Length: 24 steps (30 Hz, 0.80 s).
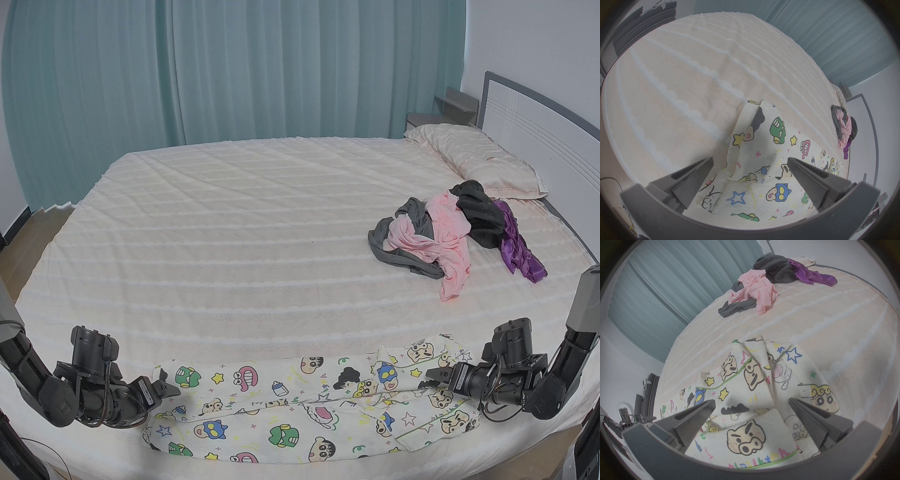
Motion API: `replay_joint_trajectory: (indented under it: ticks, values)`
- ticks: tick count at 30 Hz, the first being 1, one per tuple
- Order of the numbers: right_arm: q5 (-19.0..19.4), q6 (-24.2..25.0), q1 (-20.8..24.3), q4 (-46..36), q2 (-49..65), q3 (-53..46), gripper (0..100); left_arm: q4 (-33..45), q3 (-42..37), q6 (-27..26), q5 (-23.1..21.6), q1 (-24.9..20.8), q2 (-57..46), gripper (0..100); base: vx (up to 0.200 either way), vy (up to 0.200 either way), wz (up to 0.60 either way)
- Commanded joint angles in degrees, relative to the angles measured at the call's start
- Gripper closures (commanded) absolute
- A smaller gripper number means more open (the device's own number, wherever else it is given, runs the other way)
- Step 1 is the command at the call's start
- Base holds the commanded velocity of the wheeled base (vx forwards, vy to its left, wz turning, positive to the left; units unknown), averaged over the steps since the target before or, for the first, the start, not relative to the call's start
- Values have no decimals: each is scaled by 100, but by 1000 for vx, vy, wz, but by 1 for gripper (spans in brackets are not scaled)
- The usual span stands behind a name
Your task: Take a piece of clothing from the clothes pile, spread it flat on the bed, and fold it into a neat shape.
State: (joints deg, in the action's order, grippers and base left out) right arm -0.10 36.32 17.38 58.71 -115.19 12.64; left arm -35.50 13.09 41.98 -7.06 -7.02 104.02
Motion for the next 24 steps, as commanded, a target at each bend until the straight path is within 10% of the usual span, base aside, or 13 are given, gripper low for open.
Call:
replay_joint_trajectory:
  ticks: [1,24]
  values:
    - [1,7,2,0,-12,1,0,-1,18,3,3,-1,57,100,0,0,0]
    - [1,-2,2,0,-12,-7,0,52,-35,-15,117,8,-22,100,0,0,0]
